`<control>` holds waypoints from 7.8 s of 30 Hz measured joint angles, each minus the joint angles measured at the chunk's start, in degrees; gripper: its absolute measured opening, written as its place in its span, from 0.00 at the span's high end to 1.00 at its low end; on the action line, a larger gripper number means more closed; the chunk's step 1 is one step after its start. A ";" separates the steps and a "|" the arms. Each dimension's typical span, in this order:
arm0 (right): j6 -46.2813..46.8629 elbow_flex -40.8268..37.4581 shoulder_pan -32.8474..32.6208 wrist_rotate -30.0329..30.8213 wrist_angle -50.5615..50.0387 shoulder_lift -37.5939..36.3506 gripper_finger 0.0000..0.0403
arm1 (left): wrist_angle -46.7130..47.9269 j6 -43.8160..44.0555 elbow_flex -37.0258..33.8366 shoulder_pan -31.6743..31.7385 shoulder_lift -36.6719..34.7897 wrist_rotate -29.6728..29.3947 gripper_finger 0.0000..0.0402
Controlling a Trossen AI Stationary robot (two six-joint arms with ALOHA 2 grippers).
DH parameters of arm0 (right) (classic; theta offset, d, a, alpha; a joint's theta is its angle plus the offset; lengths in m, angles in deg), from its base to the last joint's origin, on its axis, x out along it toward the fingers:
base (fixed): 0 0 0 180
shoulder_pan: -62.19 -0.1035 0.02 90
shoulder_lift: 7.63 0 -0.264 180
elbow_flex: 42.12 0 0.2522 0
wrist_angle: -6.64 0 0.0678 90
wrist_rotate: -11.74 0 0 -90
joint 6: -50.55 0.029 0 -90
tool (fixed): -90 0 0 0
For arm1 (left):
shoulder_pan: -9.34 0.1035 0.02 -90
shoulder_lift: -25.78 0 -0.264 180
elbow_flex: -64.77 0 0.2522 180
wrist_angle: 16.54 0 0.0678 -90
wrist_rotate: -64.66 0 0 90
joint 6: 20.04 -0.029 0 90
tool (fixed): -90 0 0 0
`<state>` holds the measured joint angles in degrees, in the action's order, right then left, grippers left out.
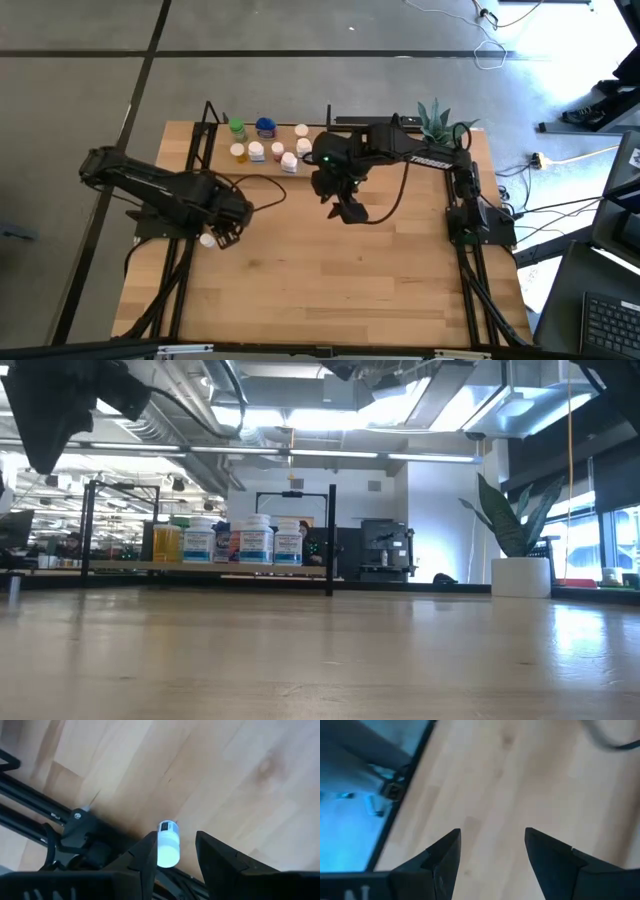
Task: Pick and place medicine bottles onto shelf by color
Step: Put the white black pill bottle on the shelf
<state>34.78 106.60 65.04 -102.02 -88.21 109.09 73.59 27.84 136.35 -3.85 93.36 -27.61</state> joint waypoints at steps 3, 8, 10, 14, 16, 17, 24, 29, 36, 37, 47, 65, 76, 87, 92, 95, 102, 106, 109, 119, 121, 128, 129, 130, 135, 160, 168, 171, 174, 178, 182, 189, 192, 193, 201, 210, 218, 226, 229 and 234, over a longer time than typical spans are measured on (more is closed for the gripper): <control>-0.81 0.00 -0.04 -1.85 -1.90 -0.36 0.45 | 0.03 0.00 0.00 -0.68 -2.24 -0.03 0.68; -1.40 -0.31 -0.07 -1.84 -4.15 -0.96 0.45 | 0.01 0.38 0.00 -3.58 -4.77 0.02 0.68; -1.69 -1.22 -0.07 -1.87 -4.91 -2.04 0.45 | 0.00 1.64 0.00 -4.93 -5.41 0.01 0.68; -2.65 -4.76 -0.07 -2.82 -3.01 -6.56 0.45 | -0.09 3.66 0.00 -7.60 -5.73 0.00 0.68; -2.48 -8.69 -0.07 -4.74 0.32 -9.85 0.45 | -0.10 4.54 0.00 -8.80 -5.73 0.02 0.68; -1.83 -11.24 -0.09 -5.42 3.28 -11.61 0.45 | -0.12 4.54 0.00 -9.30 -5.73 0.02 0.68; 11.84 -29.88 -2.80 -0.07 29.36 -22.31 0.45 | 0.01 -0.06 -0.02 -11.30 -5.85 0.45 0.68; 17.63 -37.04 -5.14 7.23 41.57 -25.87 0.45 | 0.22 -5.44 -0.04 -11.99 -7.19 5.18 0.68; 18.27 -39.01 -7.38 9.65 48.62 -25.97 0.45 | 1.47 -7.98 -0.04 -14.17 -8.80 6.47 0.68; 18.45 -39.01 -7.37 9.68 48.66 -25.90 0.45 | 1.47 -8.00 -0.04 -14.38 -8.99 6.47 0.68; 18.58 -39.01 -7.30 9.66 49.63 -25.86 0.45 | 1.63 -8.07 -0.04 -16.23 -10.75 6.27 0.68; 18.38 -39.01 -7.30 9.67 49.57 -25.86 0.45 | -0.27 -4.45 -2.16 -16.24 -11.02 3.64 0.68; 18.34 -39.01 -7.30 9.67 49.56 -25.81 0.45 | -0.44 -3.24 -2.22 -16.24 -11.02 1.32 0.68; 18.34 -39.01 -7.30 9.64 49.56 -25.81 0.45 | 0.16 -3.46 -2.27 -16.24 -11.02 1.40 0.68; 18.34 -39.01 -7.30 9.64 49.56 -25.81 0.45 | 0.24 -3.96 -2.27 -16.24 -11.02 1.53 0.67; 18.34 -39.01 -7.30 9.64 49.56 -25.81 0.45 | 0.57 -6.21 -2.27 -16.24 -11.02 1.53 0.62; 18.34 -39.01 -7.30 9.64 49.56 -25.81 0.45 | 0.81 -6.20 -2.27 -16.24 -11.02 1.53 0.42; 18.34 -39.01 -7.30 9.64 49.56 -25.81 0.45 | 0.90 -5.95 -2.27 -16.24 -11.02 1.49 0.34; 18.34 -38.99 -7.30 9.64 49.56 -25.81 0.45 | 0.91 -3.42 -2.27 -16.24 -10.39 1.29 0.31; 18.34 -38.99 -7.30 9.64 49.54 -25.81 0.45 | 2.96 -7.89 -2.27 -16.24 -4.87 -2.75 0.30; 18.35 -38.99 -7.30 9.64 49.54 -25.80 0.45 | 3.79 -7.85 -2.27 -16.20 -3.28 -2.91 0.30; 18.35 -38.97 -7.30 9.64 49.54 -25.79 0.45 | 4.18 -7.98 -2.27 -16.17 3.60 -2.59 0.30; 18.35 -38.97 -7.30 9.64 49.54 -25.79 0.45 | 4.20 -8.01 -2.27 -16.17 4.53 -2.32 0.30; 18.34 -38.97 -7.29 9.64 49.54 -25.79 0.45 | 4.20 -8.29 -2.27 -16.17 5.43 -1.67 0.30; 18.36 -38.97 -7.30 9.64 49.54 -25.80 0.45 | 4.10 -12.45 -3.18 -16.20 9.21 -0.20 0.30; 18.34 -38.97 -7.28 9.64 49.54 -25.79 0.45 | -3.95 -11.17 -14.82 -14.84 5.68 6.18 0.30; 18.34 -38.97 -7.28 9.64 49.56 -25.79 0.45 | -3.95 -10.97 -14.82 -14.95 5.65 4.83 0.30; 18.36 -38.97 -7.28 9.64 49.56 -25.79 0.45 | -3.95 -10.98 -14.80 -14.95 5.65 4.33 0.30; 18.35 -38.97 -7.28 9.64 49.56 -25.79 0.45 | -3.95 -10.91 -14.80 -15.01 5.65 4.33 0.30; 18.36 -38.97 -7.28 9.65 49.56 -25.79 0.45 | -3.99 -9.58 -14.80 -15.66 5.65 3.91 0.30; 18.35 -38.97 -7.28 9.64 49.56 -25.79 0.45 | -4.06 -8.92 -14.80 -16.24 5.66 3.67 0.30; 18.36 -38.97 -7.28 9.64 49.56 -25.79 0.45 | -4.06 -6.03 -14.78 -16.17 5.68 3.37 0.30; 18.36 -38.97 -7.28 9.64 49.57 -25.79 0.45 | -4.06 -5.64 -14.76 -16.17 5.68 3.37 0.30; 18.36 -38.97 -7.28 9.65 49.56 -25.79 0.45 | -4.06 -5.04 -14.75 -16.17 5.68 3.37 0.30; 18.36 -38.97 -7.28 9.65 49.58 -25.79 0.45 | -4.87 -2.82 -14.81 -16.18 5.68 3.39 0.34; 18.34 -38.97 -7.30 9.64 49.56 -25.79 0.45 | -6.54 -0.05 -16.26 -15.93 5.70 2.01 0.35; 18.36 -38.97 -7.28 9.65 49.59 -25.79 0.45 | -7.23 1.44 -16.83 -15.91 5.70 4.70 0.36; 18.36 -38.97 -7.28 9.64 49.59 -25.79 0.45 | -7.16 1.57 -16.83 -15.91 5.70 4.31 0.36; 18.36 -38.97 -7.29 9.66 49.59 -25.79 0.45 | -7.16 1.59 -16.83 -15.91 5.70 4.29 0.36; 18.34 -38.97 -7.28 9.64 49.57 -25.79 0.45 | -7.14 1.68 -16.83 -15.91 5.70 4.26 0.36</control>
<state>53.12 67.63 57.76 -92.37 -38.64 83.30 66.45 29.52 119.52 -19.76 99.06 -23.34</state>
